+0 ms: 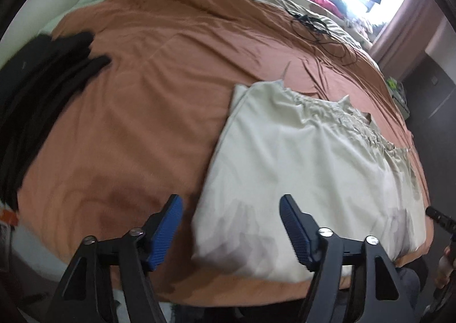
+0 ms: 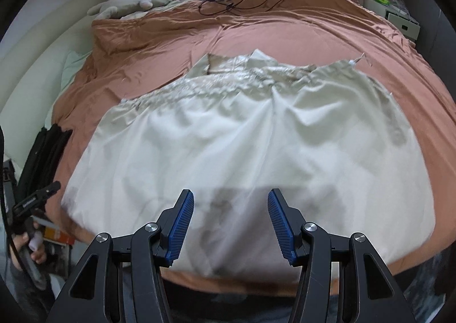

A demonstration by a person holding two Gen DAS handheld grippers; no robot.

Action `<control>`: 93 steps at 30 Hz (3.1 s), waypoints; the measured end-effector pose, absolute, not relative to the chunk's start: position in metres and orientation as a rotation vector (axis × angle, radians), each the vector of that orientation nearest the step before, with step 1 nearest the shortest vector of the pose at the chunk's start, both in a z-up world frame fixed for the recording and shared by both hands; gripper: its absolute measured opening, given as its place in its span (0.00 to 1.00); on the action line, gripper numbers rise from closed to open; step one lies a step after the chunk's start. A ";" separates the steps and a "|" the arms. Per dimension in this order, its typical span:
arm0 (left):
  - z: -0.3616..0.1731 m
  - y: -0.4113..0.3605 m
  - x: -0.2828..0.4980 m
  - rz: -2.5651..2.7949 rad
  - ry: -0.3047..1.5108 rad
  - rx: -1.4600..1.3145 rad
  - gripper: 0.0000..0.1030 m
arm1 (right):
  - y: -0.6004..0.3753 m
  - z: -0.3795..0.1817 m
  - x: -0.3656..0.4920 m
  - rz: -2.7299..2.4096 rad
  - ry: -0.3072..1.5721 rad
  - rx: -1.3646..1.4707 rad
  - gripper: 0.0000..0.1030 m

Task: Fold large clothes

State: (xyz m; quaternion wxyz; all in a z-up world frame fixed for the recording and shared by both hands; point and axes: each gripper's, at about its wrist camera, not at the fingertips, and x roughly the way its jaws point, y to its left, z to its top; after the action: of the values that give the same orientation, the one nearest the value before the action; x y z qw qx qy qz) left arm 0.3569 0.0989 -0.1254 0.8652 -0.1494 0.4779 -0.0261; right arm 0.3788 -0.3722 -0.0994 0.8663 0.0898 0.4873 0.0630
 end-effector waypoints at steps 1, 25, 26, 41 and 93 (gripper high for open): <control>-0.128 0.102 0.355 -0.054 1.006 -0.328 0.59 | -0.369 -0.101 0.375 0.136 1.023 0.186 0.52; -0.179 0.129 0.307 -0.157 1.066 -0.656 0.53 | -0.316 -0.175 0.355 0.143 1.195 0.099 0.30; -0.183 0.128 0.308 -0.170 1.073 -0.678 0.53 | -0.316 -0.179 0.358 0.138 1.203 0.103 0.29; -0.197 0.112 0.325 -0.155 1.033 -0.815 0.51 | -0.324 -0.190 0.443 0.090 1.211 0.123 0.12; -0.042 0.032 0.327 -0.220 0.801 -0.861 0.08 | -0.344 -0.174 0.372 0.284 1.163 0.259 0.18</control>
State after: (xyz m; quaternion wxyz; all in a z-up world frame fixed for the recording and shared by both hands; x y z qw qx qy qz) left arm 0.3271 0.0323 -0.0419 0.8262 -0.4055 0.3771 -0.1035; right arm 0.3724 -0.3441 -0.1744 0.8182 0.1215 0.5460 0.1331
